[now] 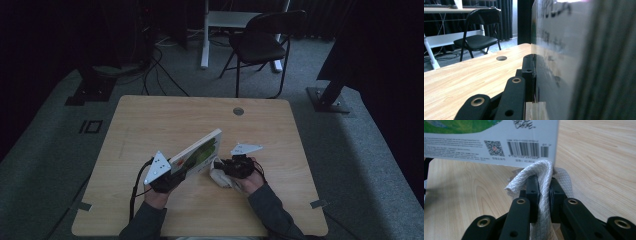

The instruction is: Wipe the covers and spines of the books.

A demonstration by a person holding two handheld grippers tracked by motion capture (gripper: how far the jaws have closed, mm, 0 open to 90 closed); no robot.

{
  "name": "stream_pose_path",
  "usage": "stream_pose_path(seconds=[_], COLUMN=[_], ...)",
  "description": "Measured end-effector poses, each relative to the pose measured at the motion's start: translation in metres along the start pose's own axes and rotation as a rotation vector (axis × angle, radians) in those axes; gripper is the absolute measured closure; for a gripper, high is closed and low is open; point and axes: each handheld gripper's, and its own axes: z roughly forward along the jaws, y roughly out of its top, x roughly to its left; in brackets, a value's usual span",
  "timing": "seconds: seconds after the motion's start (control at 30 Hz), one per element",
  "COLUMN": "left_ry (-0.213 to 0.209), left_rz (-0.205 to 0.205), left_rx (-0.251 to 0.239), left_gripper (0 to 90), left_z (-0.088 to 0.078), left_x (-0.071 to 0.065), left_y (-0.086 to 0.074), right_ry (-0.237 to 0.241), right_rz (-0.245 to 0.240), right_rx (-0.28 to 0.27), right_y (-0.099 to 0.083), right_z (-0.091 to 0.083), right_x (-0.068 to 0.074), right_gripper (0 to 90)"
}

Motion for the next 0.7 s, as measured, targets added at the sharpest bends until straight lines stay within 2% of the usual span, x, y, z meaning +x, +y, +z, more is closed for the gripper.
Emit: stream_pose_path(seconds=[0.23,0.37,0.7], left_ry=[-0.004,0.0,0.008], left_rz=[-0.003,0.0,-0.004], left_rx=[-0.004,-0.004,-0.003], left_gripper=[78.0,78.0,78.0], left_z=[0.001,0.001,0.002], left_x=[0.0,0.0,0.001], left_y=[-0.001,-0.001,-0.003], right_ry=[0.013,0.017,0.05], right_rz=[-0.031,-0.033,-0.068], right_rx=[-0.001,-0.002,0.007], right_y=[0.003,0.003,0.005], right_z=[0.004,0.005,0.012], right_x=[0.009,0.011,0.029], right_gripper=[82.0,82.0,81.9])
